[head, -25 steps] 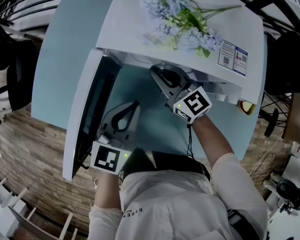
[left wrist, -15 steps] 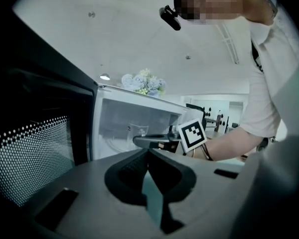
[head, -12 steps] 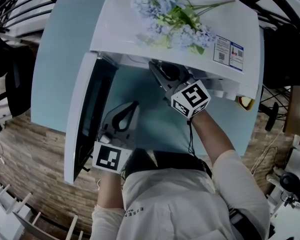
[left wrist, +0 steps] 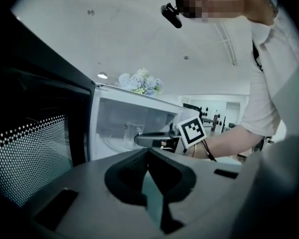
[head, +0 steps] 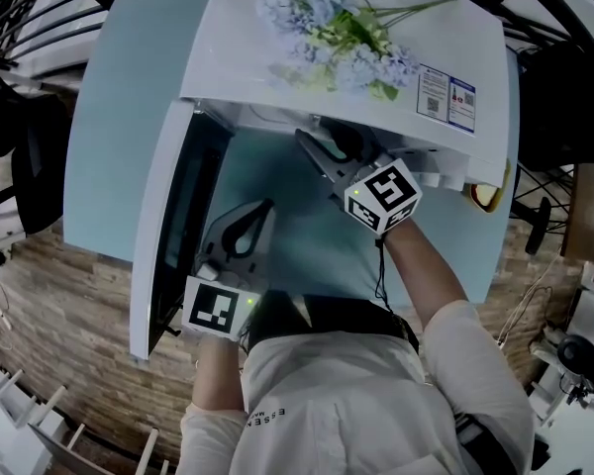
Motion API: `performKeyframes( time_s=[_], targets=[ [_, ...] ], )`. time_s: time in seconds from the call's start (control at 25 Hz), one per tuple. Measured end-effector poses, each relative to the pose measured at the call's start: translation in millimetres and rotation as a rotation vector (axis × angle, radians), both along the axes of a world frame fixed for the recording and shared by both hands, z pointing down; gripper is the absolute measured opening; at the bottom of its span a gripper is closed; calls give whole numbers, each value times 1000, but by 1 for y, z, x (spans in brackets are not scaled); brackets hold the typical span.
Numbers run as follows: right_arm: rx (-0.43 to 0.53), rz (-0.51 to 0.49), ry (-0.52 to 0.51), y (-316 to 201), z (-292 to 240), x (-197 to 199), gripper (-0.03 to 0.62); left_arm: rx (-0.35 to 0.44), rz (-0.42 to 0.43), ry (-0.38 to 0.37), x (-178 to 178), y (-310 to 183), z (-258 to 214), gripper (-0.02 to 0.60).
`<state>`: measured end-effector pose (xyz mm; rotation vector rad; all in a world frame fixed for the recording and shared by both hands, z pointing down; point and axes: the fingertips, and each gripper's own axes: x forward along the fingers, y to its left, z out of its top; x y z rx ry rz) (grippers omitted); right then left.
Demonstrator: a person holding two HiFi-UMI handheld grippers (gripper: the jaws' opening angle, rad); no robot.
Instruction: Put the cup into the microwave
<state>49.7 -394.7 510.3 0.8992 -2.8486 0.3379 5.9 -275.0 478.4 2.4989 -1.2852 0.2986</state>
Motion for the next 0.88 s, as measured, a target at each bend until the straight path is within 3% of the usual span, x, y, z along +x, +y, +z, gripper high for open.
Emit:
performKeyframes(
  time_s=[0.32,0.64,0.8,0.88],
  targets=[
    [10,89,31,15,-17,22,147,39,39,0,5,2,-21,2],
    [104,197,-37,62,-88,35,147,113,100,-22,3,15,-63,2],
    [126,231,-49,91,-116,36,138,180,138,-33,-1,24,-89,2],
    [133,260,-43,105,-128,39,102,232,162,-43,-4,30,-101,2]
  ],
)
